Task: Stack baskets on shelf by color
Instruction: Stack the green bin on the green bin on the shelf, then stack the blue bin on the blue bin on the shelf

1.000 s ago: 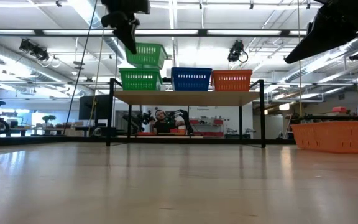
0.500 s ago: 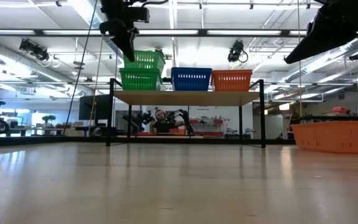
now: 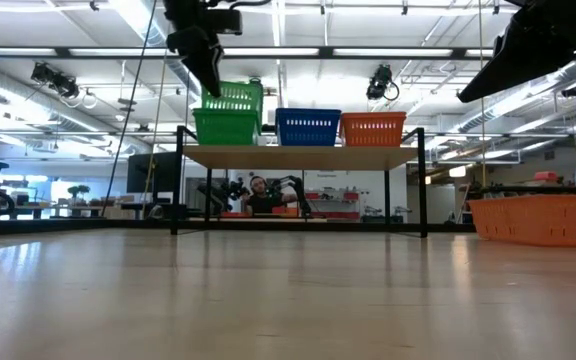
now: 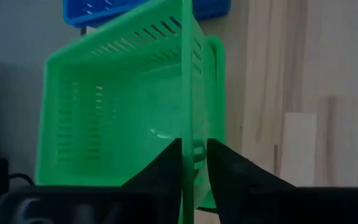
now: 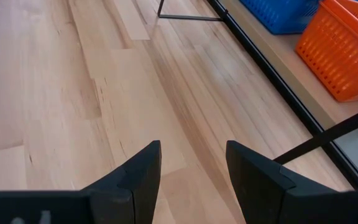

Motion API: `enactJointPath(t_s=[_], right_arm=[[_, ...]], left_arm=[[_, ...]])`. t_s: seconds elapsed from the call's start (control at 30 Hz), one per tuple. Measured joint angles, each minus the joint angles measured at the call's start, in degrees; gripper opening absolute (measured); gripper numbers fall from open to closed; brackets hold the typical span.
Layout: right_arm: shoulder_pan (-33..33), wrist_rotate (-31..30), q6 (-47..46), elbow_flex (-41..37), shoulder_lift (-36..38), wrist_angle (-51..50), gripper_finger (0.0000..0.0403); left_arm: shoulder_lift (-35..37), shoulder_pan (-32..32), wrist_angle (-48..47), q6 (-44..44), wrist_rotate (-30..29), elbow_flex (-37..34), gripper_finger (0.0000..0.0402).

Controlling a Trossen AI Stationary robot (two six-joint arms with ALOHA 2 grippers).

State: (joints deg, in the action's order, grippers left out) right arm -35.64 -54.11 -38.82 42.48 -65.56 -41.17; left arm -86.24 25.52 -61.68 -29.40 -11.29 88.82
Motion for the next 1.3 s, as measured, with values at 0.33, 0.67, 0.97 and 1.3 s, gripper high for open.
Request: enactJointPath(t_s=[0.33, 0.67, 0.97, 1.3], right_arm=[[0.00, 0.00, 0.02, 0.00, 0.00, 0.00, 0.0187], [0.00, -0.07, 0.02, 0.00, 0.00, 0.00, 0.0187], [0.89, -3.69, 0.04, -2.71, 0.00, 3.26, 0.0187], [3.08, -1.66, 4.02, -10.17, 0.00, 15.86, 0.0187]], left_arm=[[0.00, -0.70, 0.86, 2.51, 0.00, 0.00, 0.0125], [0.00, -8.40, -0.55, 8.71, -1.41, 0.00, 0.0157], [0.00, -26.97, -13.24, 33.11, 0.37, 0.00, 0.0158], [0.00, -53.80, -14.48, 62.53, 1.60, 0.00, 0.0151]])
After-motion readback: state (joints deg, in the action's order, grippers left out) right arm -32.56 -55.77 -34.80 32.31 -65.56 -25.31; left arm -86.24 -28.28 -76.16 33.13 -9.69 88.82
